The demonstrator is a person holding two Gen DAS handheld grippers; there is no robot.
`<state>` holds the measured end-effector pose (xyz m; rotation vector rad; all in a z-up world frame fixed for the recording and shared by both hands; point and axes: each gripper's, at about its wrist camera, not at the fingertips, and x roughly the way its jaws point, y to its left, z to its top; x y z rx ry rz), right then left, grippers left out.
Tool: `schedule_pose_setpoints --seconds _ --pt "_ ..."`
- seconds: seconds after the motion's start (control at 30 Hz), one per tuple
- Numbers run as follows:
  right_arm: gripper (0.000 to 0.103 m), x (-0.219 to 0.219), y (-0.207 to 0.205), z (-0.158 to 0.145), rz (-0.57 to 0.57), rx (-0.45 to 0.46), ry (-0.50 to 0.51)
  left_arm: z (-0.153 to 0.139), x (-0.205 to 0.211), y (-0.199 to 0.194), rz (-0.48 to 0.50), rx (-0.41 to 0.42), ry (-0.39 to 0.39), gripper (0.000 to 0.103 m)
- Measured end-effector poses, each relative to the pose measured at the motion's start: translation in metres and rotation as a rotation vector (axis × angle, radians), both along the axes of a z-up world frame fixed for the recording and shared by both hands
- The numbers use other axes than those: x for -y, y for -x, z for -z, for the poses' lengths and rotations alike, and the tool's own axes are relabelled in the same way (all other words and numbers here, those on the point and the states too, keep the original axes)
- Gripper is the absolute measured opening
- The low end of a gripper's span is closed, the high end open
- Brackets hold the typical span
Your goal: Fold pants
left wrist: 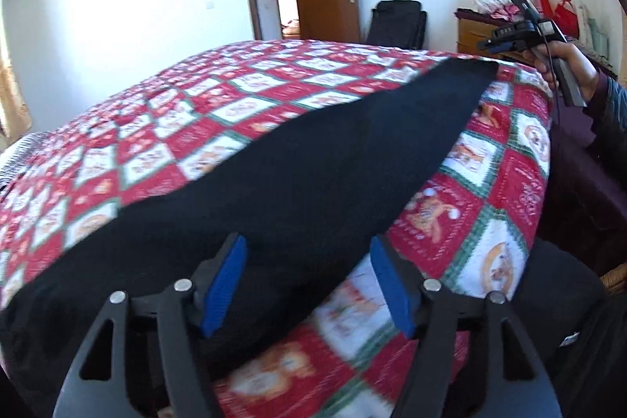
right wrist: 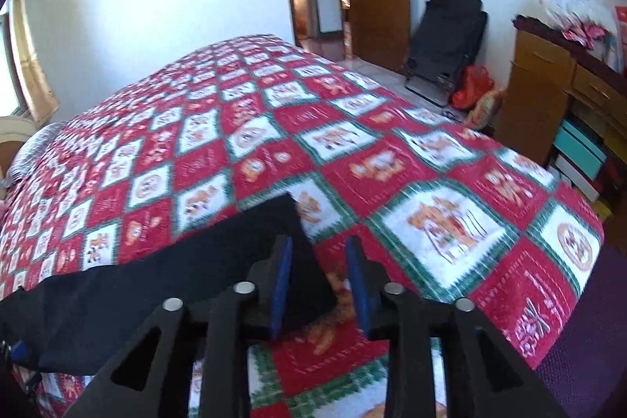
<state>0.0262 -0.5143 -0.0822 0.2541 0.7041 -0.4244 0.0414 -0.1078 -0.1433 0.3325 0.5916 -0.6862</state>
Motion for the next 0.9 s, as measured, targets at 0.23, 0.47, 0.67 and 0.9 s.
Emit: schedule_pose_setpoints --seconds 0.23,0.47,0.67,0.9 --pt "0.043 0.032 -0.05 0.019 -0.036 -0.035 -0.135 -0.009 -0.042 -0.041 -0.193 0.01 0.0 0.075" --pt "0.008 0.03 -0.099 0.035 -0.17 -0.17 -0.157 0.012 -0.06 -0.061 -0.287 -0.049 0.002 0.075" --pt "0.006 0.028 -0.104 0.03 -0.126 -0.141 -0.076 0.022 -0.064 -0.056 -0.297 -0.055 -0.02 0.075" --pt "0.053 0.044 -0.1 0.039 -0.024 -0.189 -0.092 0.0 -0.103 -0.05 -0.409 0.04 -0.049 0.077"
